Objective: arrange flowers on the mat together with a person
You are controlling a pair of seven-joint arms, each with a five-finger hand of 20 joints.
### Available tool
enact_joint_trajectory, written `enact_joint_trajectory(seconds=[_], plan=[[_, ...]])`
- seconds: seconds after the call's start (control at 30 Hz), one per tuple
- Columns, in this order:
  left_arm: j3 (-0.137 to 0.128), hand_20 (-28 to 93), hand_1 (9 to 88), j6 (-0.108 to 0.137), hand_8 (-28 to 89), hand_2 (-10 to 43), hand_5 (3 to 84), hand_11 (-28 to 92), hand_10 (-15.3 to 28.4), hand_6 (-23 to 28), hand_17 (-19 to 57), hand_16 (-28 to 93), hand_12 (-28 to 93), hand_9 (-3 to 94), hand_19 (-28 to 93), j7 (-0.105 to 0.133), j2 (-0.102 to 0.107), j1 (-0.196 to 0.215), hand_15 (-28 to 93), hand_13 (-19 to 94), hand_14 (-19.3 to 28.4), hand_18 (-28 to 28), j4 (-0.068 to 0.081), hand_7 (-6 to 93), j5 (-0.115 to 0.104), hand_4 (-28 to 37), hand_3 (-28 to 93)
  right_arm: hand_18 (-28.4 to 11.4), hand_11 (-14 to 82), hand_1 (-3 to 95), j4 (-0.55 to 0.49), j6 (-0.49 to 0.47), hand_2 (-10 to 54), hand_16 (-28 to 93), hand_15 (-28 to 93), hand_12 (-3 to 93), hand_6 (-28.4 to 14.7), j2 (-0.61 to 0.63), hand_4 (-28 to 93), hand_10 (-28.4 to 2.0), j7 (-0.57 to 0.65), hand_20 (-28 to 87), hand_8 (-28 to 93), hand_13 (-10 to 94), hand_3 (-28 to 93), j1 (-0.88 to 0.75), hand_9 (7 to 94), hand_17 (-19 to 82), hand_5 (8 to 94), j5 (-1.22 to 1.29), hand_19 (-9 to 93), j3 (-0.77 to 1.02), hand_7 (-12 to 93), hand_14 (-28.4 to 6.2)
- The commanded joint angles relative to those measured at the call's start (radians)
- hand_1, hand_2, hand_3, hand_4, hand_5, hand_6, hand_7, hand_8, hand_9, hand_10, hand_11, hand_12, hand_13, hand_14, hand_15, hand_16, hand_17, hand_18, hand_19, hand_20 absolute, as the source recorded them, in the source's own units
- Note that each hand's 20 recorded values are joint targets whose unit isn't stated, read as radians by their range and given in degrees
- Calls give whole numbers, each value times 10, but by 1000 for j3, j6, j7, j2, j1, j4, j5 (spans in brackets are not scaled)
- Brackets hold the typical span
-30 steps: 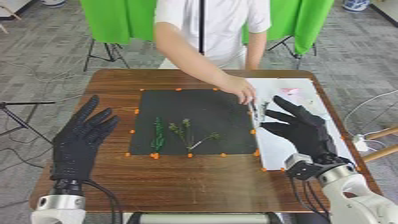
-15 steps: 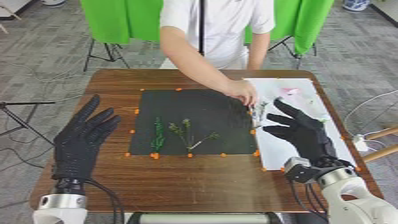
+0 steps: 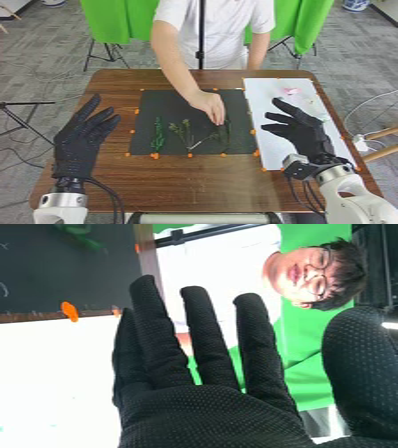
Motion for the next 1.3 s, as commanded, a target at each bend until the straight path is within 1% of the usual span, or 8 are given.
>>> enact_joint_trajectory(seconds=[0.03,0.37,0.67,0.7,0.77,1.03,1.2,1.3], plan=[[4,22,194,2,-97,99,348,204,201,72,-82,-99,86,343,559,-3,-3,4,460,256,274,235,8,97,-5,-283,766,-206,85,143,-6,17,85,165,267,115,16,3,-283,-169,-10,167,-127,411,813,-5,482,37,420,-27,441,1,112,-221],[6,22,195,13,-97,99,349,206,202,73,-83,-100,85,344,559,6,4,8,462,257,275,234,5,97,-14,-283,766,-206,114,155,-25,113,71,156,303,119,12,25,-283,-178,-3,172,-130,436,822,-13,520,47,433,-85,460,-15,119,-219],[2,21,197,14,-96,97,347,210,204,74,-82,-102,86,345,560,-13,-7,13,463,258,275,234,-3,98,-11,-283,769,-218,191,210,-68,374,24,112,455,123,-1,127,-282,-181,106,191,-139,528,832,-2,590,109,477,-387,598,-83,139,-190],[1,21,198,11,-96,97,347,210,204,74,-82,-102,86,345,560,-15,-10,12,463,258,275,234,-3,99,-9,-283,770,-220,199,222,-63,475,20,107,471,124,-3,196,-282,-180,167,193,-140,544,831,43,601,120,485,-430,625,-155,139,-183],[-1,22,198,10,-96,97,348,211,204,75,-82,-102,86,345,561,-25,-15,10,463,258,275,234,-4,99,-8,-283,770,-217,214,232,-63,512,15,103,499,125,-4,224,-282,-179,241,193,-140,569,828,70,621,141,495,-521,662,-184,139,-176],[7,21,206,26,-96,97,349,210,204,75,-80,-102,86,347,560,-6,2,8,461,261,274,234,-4,99,-22,-283,768,-222,263,290,-14,521,-18,83,573,136,-11,302,-281,-171,449,126,-135,649,818,177,696,201,543,-882,785,-307,134,-144],[12,21,205,32,-96,96,349,213,205,77,-80,-101,87,349,561,4,12,6,463,261,275,235,-4,100,-31,-283,772,-224,270,301,22,456,-32,85,579,136,-14,320,-282,-169,493,110,-134,664,816,211,708,211,548,-1025,804,-347,130,-137],[7,21,207,25,-96,96,349,213,206,78,-79,-101,87,349,561,-11,6,3,464,262,274,234,-5,100,-25,-283,771,-225,269,311,45,372,-42,85,578,136,-13,326,-282,-168,499,98,-134,665,817,223,707,213,546,-1120,810,-364,129,-135]])
